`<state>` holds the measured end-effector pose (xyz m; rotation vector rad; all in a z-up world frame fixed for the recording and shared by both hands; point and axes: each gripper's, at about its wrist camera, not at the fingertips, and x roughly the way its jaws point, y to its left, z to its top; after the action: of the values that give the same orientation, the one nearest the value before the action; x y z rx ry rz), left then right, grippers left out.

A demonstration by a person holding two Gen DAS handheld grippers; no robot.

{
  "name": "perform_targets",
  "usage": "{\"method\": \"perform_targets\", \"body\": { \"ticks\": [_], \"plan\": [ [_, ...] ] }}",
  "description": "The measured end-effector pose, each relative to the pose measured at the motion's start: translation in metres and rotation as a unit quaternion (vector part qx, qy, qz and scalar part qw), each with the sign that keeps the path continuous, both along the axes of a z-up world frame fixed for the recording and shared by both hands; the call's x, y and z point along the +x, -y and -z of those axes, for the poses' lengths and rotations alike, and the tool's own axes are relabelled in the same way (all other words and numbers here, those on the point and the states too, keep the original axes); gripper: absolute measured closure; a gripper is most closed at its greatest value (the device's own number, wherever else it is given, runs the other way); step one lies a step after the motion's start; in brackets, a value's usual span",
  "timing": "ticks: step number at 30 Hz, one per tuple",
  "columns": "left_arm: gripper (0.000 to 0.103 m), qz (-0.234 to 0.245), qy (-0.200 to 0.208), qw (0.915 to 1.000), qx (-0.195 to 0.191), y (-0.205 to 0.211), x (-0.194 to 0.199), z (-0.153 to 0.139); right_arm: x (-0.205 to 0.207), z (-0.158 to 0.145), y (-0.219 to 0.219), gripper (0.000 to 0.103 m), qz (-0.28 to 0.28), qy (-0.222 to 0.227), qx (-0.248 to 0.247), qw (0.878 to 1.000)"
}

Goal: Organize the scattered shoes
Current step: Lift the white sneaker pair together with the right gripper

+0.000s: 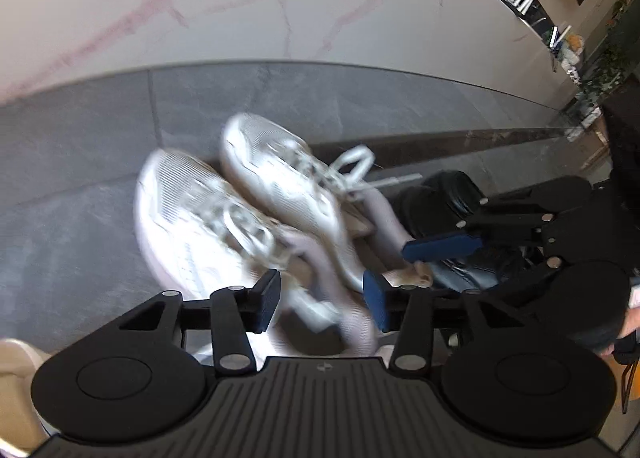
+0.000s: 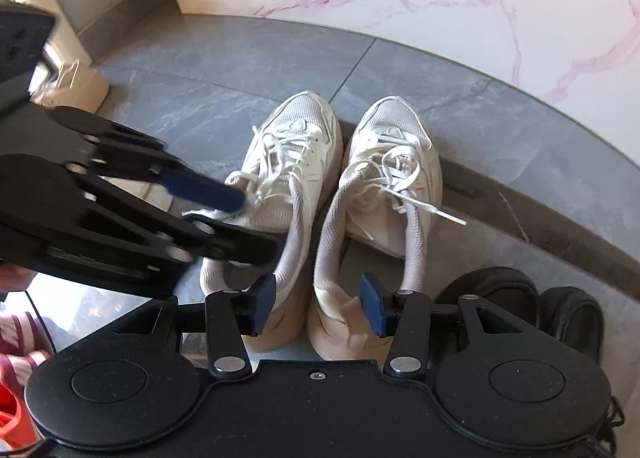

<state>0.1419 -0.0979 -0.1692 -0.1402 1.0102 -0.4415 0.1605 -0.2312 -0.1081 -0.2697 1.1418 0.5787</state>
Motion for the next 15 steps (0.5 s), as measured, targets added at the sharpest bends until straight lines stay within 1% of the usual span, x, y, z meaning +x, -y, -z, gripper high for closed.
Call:
{"method": "perform_targets", "body": {
  "ticks": [1,2,4,7,11,13,14,15],
  "plan": [
    [0.059,-0.002,0.004,1.0,0.007,-0.002,-0.002,-0.003,0.002,0.001,-0.001,0.052,0.004,-0.004,0.002,1.0],
    [0.059,-0.007,0.009,0.9996,0.025,-0.006,-0.004,-0.006,0.006,0.003,-0.003,0.051,0.009,-0.009,0.001,1.0],
    [0.059,-0.01,0.009,0.9989,0.044,-0.007,-0.005,-0.008,0.013,0.008,-0.009,0.051,0.017,-0.02,-0.002,1.0],
    [0.06,-0.017,0.006,0.9973,0.071,-0.013,-0.01,-0.006,0.023,0.022,-0.022,0.051,0.018,-0.036,-0.025,0.999],
    [0.059,-0.018,-0.004,0.9957,0.091,-0.023,-0.015,-0.002,0.031,0.038,-0.034,0.051,0.018,-0.048,-0.049,0.997],
    [0.059,-0.019,-0.007,0.9952,0.096,-0.028,-0.016,-0.001,0.035,0.046,-0.038,0.055,0.017,-0.051,-0.057,0.997],
    [0.059,-0.018,-0.01,0.9946,0.102,-0.033,-0.016,-0.001,0.037,0.049,-0.038,0.059,0.02,-0.054,-0.049,0.997],
    [0.059,-0.017,-0.01,0.9942,0.106,-0.035,-0.016,-0.001,0.04,0.052,-0.039,0.067,0.023,-0.057,-0.042,0.997]
  ]
}}
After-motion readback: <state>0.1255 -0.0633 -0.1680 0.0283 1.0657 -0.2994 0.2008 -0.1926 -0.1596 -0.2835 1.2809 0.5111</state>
